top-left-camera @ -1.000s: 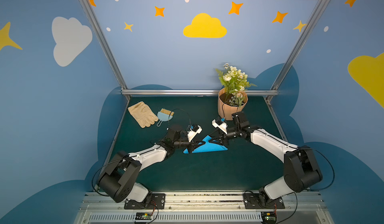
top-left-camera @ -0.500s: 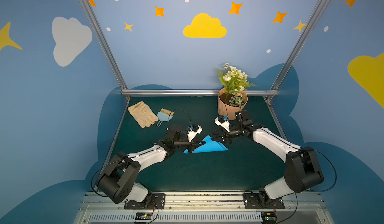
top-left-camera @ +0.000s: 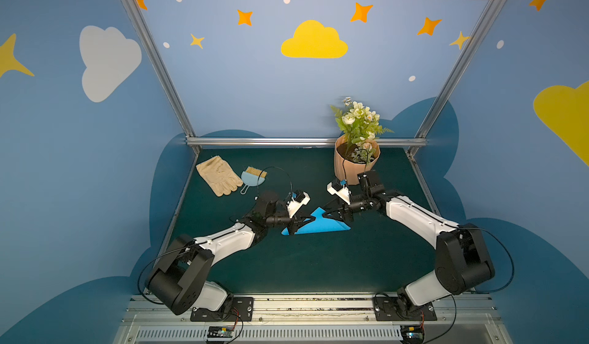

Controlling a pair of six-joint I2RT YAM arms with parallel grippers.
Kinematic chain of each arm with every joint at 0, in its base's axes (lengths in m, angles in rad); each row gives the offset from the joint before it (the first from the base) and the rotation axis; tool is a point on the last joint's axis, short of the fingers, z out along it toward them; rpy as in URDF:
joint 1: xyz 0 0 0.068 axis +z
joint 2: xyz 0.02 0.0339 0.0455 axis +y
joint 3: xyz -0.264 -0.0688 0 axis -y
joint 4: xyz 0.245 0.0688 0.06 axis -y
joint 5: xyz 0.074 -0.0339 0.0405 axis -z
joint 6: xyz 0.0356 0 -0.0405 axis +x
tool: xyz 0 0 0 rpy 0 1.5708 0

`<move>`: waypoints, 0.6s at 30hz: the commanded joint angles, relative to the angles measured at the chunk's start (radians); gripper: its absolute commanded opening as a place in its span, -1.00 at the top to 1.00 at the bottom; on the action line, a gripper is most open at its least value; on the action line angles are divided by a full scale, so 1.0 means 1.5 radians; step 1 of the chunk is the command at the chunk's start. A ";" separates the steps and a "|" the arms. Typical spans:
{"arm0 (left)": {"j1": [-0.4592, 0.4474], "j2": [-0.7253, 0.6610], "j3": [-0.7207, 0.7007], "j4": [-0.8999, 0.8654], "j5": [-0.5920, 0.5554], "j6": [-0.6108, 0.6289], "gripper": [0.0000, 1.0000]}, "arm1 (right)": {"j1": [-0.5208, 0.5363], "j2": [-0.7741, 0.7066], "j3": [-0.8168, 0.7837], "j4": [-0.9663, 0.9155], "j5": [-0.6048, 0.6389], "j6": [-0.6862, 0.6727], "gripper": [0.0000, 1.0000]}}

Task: Fold the square paper diagonally
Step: Fold the paper at the center of the board.

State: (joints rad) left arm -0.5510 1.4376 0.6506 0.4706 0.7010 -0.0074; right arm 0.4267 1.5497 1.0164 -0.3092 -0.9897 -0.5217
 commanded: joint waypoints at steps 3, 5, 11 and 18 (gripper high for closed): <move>-0.001 -0.007 0.012 -0.003 -0.010 -0.004 0.95 | 0.010 0.011 0.025 -0.021 -0.015 -0.003 0.30; -0.002 -0.004 0.016 -0.003 -0.011 -0.007 0.95 | 0.014 0.013 0.029 -0.026 -0.012 -0.005 0.33; -0.002 0.001 0.021 -0.003 -0.028 -0.014 0.95 | 0.025 0.022 0.043 -0.041 0.002 -0.011 0.52; -0.004 0.012 0.026 -0.003 -0.042 -0.023 0.95 | 0.035 0.041 0.064 -0.061 0.011 -0.014 0.82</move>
State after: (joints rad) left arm -0.5526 1.4422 0.6598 0.4698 0.6521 -0.0315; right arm 0.4702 1.5925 1.0805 -0.3531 -0.9798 -0.5354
